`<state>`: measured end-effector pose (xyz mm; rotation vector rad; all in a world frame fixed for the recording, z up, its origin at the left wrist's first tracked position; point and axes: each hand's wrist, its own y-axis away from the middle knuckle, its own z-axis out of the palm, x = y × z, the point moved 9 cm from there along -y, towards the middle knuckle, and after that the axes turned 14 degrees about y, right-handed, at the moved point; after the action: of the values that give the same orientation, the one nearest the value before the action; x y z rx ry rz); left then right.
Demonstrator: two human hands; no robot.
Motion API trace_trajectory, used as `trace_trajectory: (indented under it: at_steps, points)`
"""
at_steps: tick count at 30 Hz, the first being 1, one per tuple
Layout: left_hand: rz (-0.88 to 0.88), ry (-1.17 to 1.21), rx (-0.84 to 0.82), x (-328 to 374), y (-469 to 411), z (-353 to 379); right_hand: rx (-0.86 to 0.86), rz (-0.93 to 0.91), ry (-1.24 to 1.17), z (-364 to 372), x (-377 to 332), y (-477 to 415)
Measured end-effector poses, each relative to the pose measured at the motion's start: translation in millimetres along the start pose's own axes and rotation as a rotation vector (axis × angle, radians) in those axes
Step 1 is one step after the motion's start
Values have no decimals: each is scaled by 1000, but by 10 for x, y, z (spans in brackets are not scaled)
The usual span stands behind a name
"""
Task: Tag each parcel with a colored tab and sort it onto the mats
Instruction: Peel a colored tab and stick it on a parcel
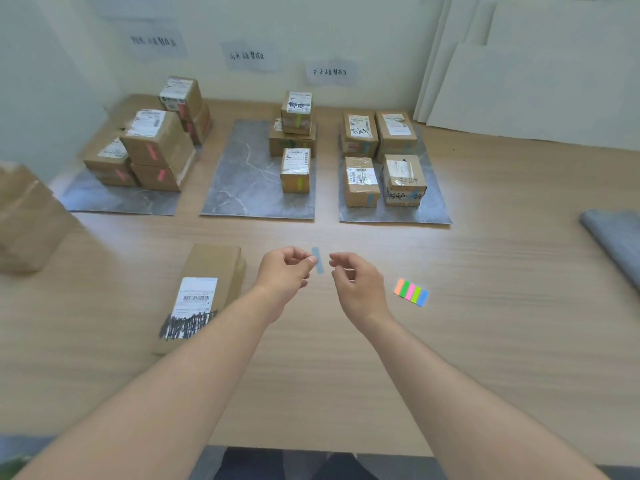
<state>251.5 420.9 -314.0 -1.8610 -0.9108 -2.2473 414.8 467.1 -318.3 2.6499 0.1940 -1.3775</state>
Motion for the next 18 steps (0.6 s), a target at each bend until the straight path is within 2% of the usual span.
trace_trajectory:
  at_steps: [6, 18]
  points:
    - [24, -31, 22, 111, -18, -701, -36, 8, 25, 551, -367, 86]
    - [-27, -110, -29, 48, -268, -2232, 25, 113, 59, 1756, -936, 480]
